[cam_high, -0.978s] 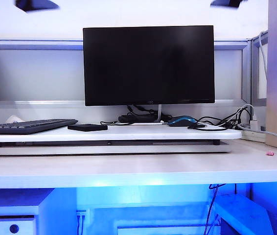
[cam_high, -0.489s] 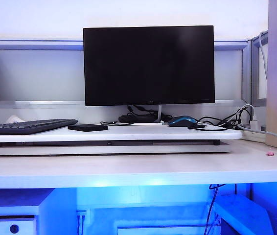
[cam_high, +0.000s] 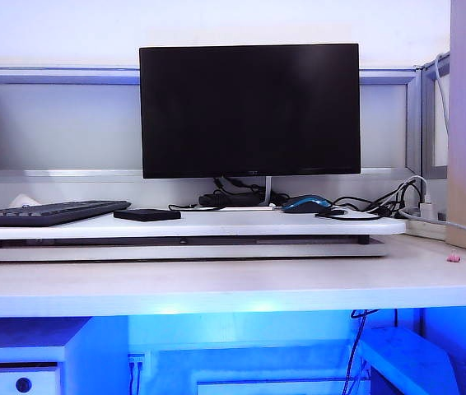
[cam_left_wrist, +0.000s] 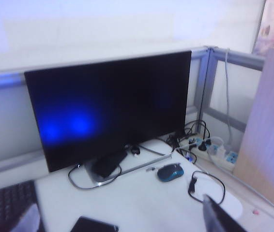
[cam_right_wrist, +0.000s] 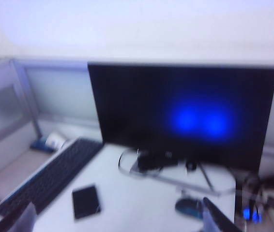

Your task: Unplug the data cable of the portable hard drive.

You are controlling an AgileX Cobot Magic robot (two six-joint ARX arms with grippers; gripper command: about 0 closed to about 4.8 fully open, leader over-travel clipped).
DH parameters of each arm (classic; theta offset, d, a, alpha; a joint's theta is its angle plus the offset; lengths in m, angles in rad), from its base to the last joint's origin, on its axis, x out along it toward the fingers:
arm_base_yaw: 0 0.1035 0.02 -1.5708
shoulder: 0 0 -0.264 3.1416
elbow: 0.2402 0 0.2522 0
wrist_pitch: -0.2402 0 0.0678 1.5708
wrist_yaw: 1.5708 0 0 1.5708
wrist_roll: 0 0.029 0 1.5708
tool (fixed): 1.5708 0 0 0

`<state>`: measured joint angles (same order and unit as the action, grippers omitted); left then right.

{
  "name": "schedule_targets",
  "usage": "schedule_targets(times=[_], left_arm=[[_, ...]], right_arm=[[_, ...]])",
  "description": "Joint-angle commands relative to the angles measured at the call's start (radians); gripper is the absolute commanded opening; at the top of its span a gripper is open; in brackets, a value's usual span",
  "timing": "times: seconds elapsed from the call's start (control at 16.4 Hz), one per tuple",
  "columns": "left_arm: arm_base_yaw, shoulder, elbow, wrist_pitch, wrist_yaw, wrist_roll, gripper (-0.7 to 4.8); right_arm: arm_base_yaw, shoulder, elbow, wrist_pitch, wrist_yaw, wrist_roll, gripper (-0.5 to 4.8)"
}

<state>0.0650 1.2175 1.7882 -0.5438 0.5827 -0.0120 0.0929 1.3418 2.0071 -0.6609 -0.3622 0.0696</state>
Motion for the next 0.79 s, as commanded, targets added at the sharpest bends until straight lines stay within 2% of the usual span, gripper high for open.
schedule_targets(times=[0.06,0.18,0.31,0.43,0.49,0.61,0.79], left_arm=[[0.001,-0.097,0.002,-0.045,0.001,0.016,4.79],[0.001,-0.166,-0.007,-0.093,0.002,0.040,4.79],[0.001,-0.253,-0.082,-0.103,-0.005,0.042,4.79],[0.001,-0.367,-0.231,-0.072,-0.061,0.042,4.79],[0.001,-0.450,-0.357,-0.034,-0.074,0.024,4.79],[0.000,-0.603,-0.603,0.049,-0.073,-0.052,4.79],[0.000,-0.738,-0.815,0.082,-0.066,-0.116,4.79]], right_arm=[[0.001,-0.102,-0.031,-0.058,0.000,-0.006,4.39],[0.001,-0.197,-0.106,-0.054,0.001,0.006,4.25],[0.000,-0.290,-0.218,-0.034,0.022,0.009,4.22],[0.000,-0.381,-0.359,0.010,0.051,0.008,4.21],[0.000,-0.436,-0.457,0.049,0.057,0.008,4.18],[0.000,-0.517,-0.619,0.108,0.074,0.008,4.17],[0.000,-0.585,-0.789,0.151,0.072,0.009,4.17]])
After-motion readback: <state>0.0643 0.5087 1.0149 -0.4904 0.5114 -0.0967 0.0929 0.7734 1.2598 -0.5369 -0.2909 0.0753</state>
